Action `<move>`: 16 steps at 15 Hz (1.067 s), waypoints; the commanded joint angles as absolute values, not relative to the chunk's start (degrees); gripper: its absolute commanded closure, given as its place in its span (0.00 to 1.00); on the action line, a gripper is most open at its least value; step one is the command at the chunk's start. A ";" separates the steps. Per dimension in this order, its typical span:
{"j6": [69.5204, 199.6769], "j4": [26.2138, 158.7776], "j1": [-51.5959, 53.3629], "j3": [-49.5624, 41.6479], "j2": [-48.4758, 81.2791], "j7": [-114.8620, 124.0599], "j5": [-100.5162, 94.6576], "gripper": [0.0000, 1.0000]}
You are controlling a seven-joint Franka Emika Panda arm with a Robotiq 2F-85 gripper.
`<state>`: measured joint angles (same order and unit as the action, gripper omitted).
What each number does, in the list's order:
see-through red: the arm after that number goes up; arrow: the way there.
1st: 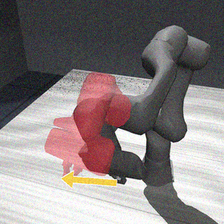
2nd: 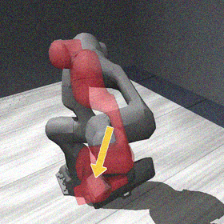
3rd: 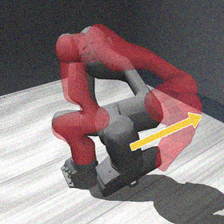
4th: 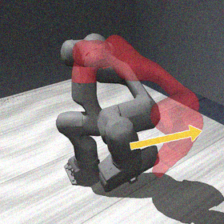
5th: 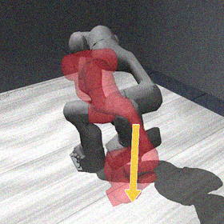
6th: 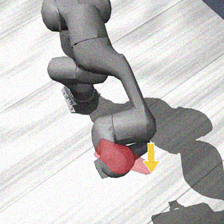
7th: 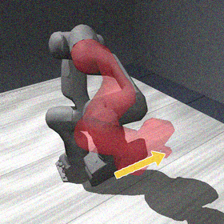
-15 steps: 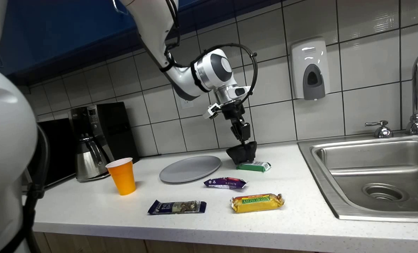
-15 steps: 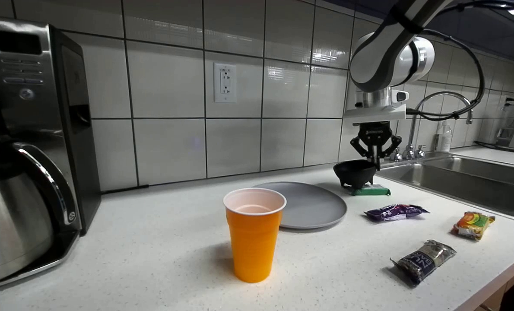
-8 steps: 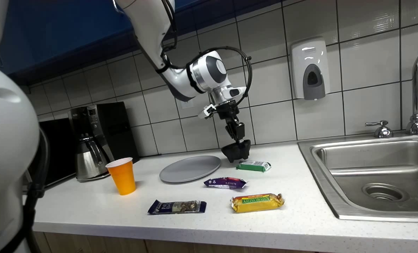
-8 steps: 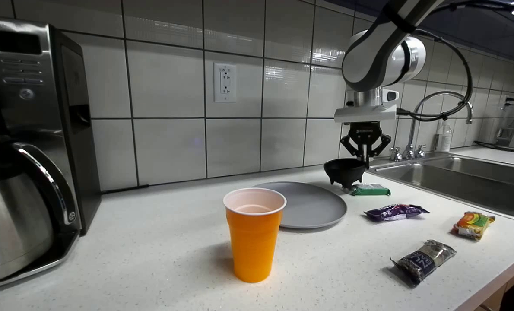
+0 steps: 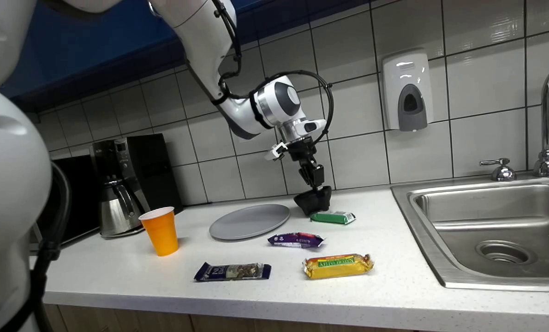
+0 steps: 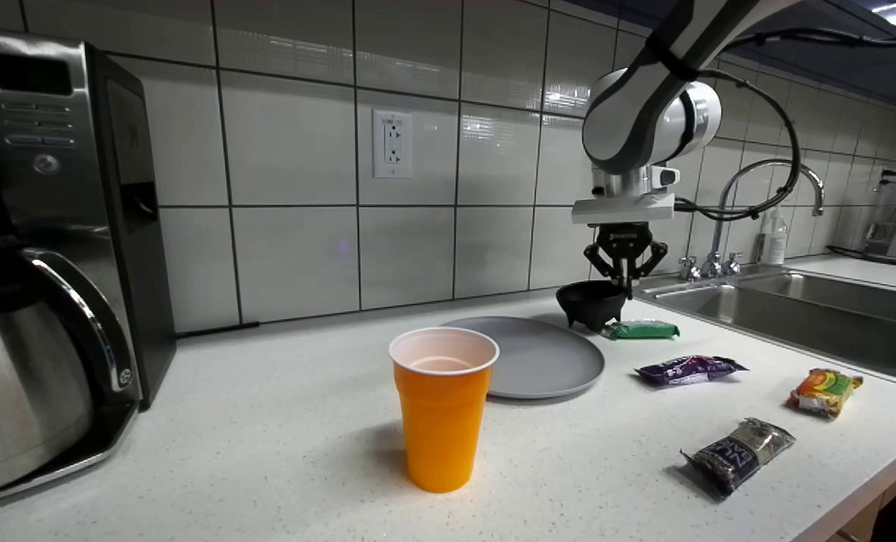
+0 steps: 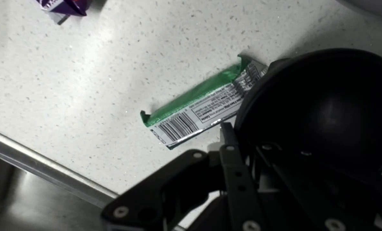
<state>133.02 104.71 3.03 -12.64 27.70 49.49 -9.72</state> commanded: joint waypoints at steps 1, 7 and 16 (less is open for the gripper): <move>132.50 100.24 2.32 -12.34 30.76 48.77 -10.00 0.98; 131.84 98.94 2.41 -12.50 31.72 48.56 -9.94 0.46; 131.35 101.50 3.19 -13.04 27.59 49.48 -10.70 0.00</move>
